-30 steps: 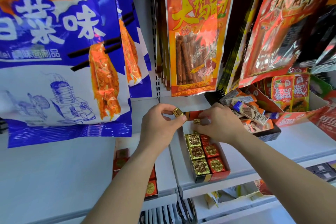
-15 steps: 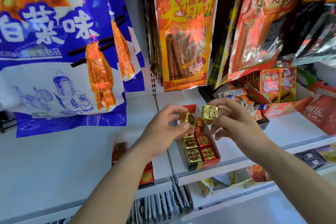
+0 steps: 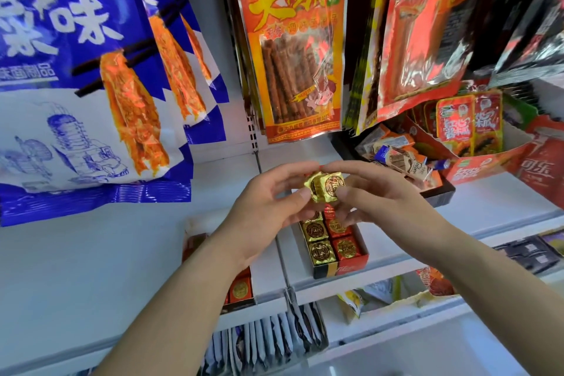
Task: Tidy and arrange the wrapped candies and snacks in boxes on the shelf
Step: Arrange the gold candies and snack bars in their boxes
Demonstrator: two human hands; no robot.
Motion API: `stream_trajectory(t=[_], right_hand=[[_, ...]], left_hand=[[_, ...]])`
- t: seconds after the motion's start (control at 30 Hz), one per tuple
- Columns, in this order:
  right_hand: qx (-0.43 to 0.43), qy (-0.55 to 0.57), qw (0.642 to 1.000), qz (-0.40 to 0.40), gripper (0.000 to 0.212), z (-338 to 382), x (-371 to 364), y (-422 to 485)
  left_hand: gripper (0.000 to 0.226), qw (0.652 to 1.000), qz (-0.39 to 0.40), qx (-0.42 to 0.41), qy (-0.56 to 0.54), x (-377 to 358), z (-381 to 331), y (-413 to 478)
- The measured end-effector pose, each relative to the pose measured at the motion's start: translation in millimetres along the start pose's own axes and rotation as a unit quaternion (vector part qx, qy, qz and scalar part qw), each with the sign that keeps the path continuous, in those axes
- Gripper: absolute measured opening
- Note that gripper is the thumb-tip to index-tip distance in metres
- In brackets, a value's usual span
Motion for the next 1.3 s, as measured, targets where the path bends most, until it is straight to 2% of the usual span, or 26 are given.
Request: stream_trajectory(t=[0.2,0.37,0.43,0.53,0.67,0.83,1.03,1.1,1.3], right_hand=[[-0.004,0.008,1.0,-0.016,0.041,-2,9,-1],[-0.026,0.043,0.998,-0.024,0.032,-4,10,3],[-0.035,0.003,0.998,-0.042,0.02,-5,13,10],[-0.071,-0.07,0.992,-0.082,0.011,-10,19,25],[-0.103,-0.188,0.973,-0.082,0.019,-22,14,47],[-0.101,-0.279,0.952,-0.072,0.025,-24,5,67],[-0.077,-0.416,0.906,-0.009,0.037,-26,-7,76],[-0.062,-0.471,0.88,0.003,0.033,-27,-8,78],[0.001,-0.578,0.816,0.022,0.041,-36,-11,79]], left_hand=[[0.024,0.999,-0.049,0.009,-0.021,-3,-1,3],[0.025,0.998,-0.064,-0.001,-0.002,-8,-10,2],[0.023,0.987,-0.106,-0.019,0.116,2,-11,4],[0.024,0.925,-0.158,-0.033,0.345,19,-7,6],[0.027,0.909,-0.151,0.003,0.389,21,8,12],[0.031,0.918,-0.127,0.02,0.374,15,17,17],[0.033,0.932,-0.105,0.019,0.348,17,20,18],[0.036,0.931,-0.1,0.018,0.35,19,20,16],[0.04,0.929,-0.095,0.011,0.357,21,21,15]])
Point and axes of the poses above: each hand's wrist, its own y-axis towards the middle knuckle, its own x-axis out of the back of the hand, z = x × y, the point moved 6 cm from there along y, towards the middle knuckle, and after that the axes turned 2 degrees about z, right-handed, at the moved point
